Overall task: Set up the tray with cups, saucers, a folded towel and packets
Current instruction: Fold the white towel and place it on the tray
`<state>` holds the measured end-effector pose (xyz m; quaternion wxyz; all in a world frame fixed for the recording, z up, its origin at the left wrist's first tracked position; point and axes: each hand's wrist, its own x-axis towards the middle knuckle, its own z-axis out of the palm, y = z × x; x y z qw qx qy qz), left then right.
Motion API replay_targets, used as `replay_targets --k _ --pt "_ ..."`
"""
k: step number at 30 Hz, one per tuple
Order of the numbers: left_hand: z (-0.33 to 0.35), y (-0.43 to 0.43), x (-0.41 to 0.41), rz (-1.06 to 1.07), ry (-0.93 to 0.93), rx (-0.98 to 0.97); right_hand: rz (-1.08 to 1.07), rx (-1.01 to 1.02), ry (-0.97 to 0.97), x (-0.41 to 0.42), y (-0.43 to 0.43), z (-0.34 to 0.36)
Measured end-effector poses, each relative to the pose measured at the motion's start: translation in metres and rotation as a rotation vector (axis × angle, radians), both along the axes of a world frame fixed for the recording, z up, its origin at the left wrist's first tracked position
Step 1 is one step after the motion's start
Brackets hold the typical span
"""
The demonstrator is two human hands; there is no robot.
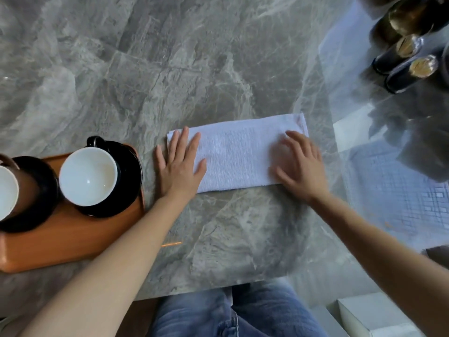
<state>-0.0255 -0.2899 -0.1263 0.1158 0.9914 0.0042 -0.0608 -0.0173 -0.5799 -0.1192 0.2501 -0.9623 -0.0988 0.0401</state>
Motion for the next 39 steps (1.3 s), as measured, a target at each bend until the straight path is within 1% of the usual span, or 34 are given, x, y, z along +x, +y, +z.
replay_targets --k 2,3,4,6,7,8,11,13,14,15,17,18,21,22,25,26,27,29,31,32,33,36,37,39 --pt "0.008 -0.010 -0.003 0.052 -0.032 -0.023 -0.042 0.009 0.014 -0.031 -0.001 -0.002" --pt "0.013 -0.018 -0.007 0.067 -0.070 -0.062 -0.055 0.022 0.021 -0.039 0.000 -0.002" --pt "0.019 -0.028 -0.012 0.057 -0.107 -0.148 -0.076 0.037 0.028 -0.041 0.001 -0.001" --pt "0.029 -0.056 -0.026 -0.044 -0.118 -0.406 -0.125 0.046 0.043 -0.037 0.004 0.002" --pt "0.033 -0.072 -0.034 -0.121 -0.097 -0.490 -0.139 0.047 0.048 -0.033 0.006 0.004" --pt "0.036 -0.088 -0.042 -0.196 -0.080 -0.517 -0.138 0.066 0.044 -0.031 0.007 0.007" --pt "0.033 -0.129 -0.054 -0.320 -0.002 -0.461 -0.094 0.255 0.039 -0.036 0.015 0.014" --pt "0.025 -0.145 -0.056 -0.319 0.045 -0.325 -0.093 0.398 0.060 -0.047 0.020 0.013" --pt "0.022 -0.149 -0.055 -0.303 0.037 -0.249 -0.128 0.466 0.087 -0.050 0.021 0.012" --pt "0.019 -0.152 -0.052 -0.280 0.019 -0.212 -0.188 0.541 0.124 -0.051 0.021 0.012" --pt "0.015 -0.153 -0.047 -0.245 -0.008 -0.229 -0.307 0.675 0.157 -0.048 0.019 0.015" --pt "0.013 -0.153 -0.045 -0.232 -0.015 -0.258 -0.339 0.701 0.149 -0.045 0.017 0.017" --pt "0.010 -0.148 -0.038 -0.222 -0.051 -0.312 -0.360 0.637 0.148 -0.038 0.007 0.019" --pt "0.011 -0.144 -0.034 -0.243 -0.064 -0.321 -0.379 0.645 0.169 -0.035 0.002 0.017" --pt "0.015 -0.126 -0.018 -0.296 -0.070 -0.421 -0.483 0.819 0.312 -0.022 -0.009 0.018" --pt "0.018 -0.120 -0.014 -0.274 -0.048 -0.500 -0.448 0.805 0.318 -0.020 -0.011 0.021" --pt "0.023 -0.116 -0.012 -0.222 -0.024 -0.598 -0.358 0.729 0.307 -0.018 -0.013 0.025" --pt "0.033 -0.106 -0.009 -0.105 -0.024 -0.776 -0.108 0.493 0.279 -0.018 -0.011 0.032" --pt "0.045 -0.095 -0.006 -0.048 -0.047 -0.857 0.088 0.280 0.274 -0.022 -0.002 0.030" --pt "0.050 -0.089 -0.004 -0.043 -0.045 -0.890 0.105 0.222 0.268 -0.024 0.004 0.027" --pt "0.053 -0.082 -0.002 -0.040 -0.031 -0.936 0.067 0.194 0.247 -0.025 0.013 0.025" --pt "0.061 -0.060 0.011 0.032 0.068 -1.061 -0.152 0.202 0.150 -0.012 0.038 0.024" --pt "0.063 -0.054 0.016 0.074 0.091 -1.095 -0.193 0.241 0.136 -0.003 0.044 0.024" --pt "0.065 -0.040 0.027 0.210 0.076 -1.144 -0.241 0.448 0.172 0.016 0.053 0.029"
